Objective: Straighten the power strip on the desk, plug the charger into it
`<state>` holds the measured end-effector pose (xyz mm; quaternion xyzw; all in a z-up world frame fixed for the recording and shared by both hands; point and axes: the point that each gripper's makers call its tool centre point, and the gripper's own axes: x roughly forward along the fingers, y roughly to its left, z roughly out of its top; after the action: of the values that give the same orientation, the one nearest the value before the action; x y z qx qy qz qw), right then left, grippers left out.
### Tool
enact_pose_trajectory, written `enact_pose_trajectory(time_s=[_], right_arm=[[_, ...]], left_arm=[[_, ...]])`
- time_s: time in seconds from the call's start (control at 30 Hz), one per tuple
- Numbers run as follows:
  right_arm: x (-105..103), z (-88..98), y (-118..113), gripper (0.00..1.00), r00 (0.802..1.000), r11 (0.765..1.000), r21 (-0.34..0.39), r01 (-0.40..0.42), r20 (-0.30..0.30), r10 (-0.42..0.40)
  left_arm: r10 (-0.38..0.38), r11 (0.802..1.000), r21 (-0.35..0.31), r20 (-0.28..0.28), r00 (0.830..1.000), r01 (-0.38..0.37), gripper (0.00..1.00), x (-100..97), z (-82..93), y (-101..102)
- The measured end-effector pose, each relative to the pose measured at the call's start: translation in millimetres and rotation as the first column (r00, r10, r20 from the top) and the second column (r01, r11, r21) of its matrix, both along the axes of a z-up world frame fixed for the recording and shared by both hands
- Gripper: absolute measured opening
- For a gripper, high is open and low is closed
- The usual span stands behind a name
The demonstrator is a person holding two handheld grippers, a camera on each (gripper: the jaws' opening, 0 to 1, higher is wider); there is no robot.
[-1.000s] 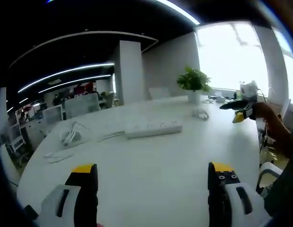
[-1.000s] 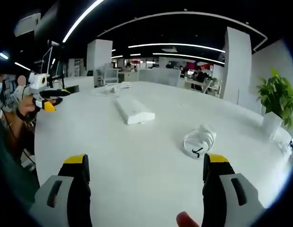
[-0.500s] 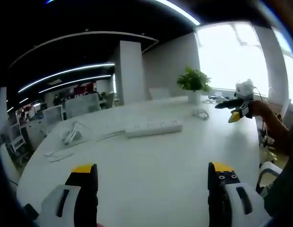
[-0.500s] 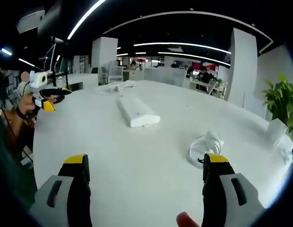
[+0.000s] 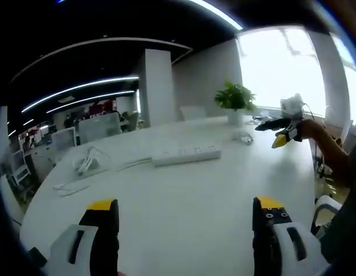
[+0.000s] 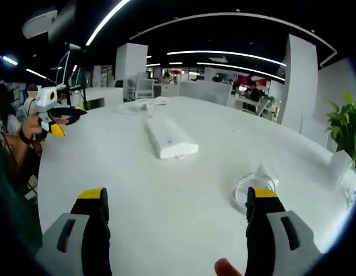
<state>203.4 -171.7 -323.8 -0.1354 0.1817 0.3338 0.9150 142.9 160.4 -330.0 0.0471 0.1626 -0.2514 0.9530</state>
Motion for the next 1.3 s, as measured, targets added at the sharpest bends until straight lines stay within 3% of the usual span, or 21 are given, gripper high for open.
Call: enact_pose_trajectory(time_s=[0.6, 1.1, 1.3], right_arm=[[23, 4.5, 16, 1.00, 0.999, 0.999, -0.024, -0.042, 0.000, 0.042], [37, -2.9, 25, 1.00, 0.996, 0.993, -0.088, -0.082, -0.023, 0.081], [44, -2.5, 29, 1.00, 0.996, 0.993, -0.083, -0.088, -0.029, 0.086]], left_arm=[[0.006, 1.000, -0.003, -0.009, 1.000, -0.006, 1.00, 2.5, -5.2, 4], [0.010, 1.000, -0.007, -0.013, 1.000, -0.010, 1.00, 4.1, -8.3, 6], [0.008, 1.000, -0.008, -0.016, 1.000, -0.009, 1.00, 5.0, -10.3, 6]])
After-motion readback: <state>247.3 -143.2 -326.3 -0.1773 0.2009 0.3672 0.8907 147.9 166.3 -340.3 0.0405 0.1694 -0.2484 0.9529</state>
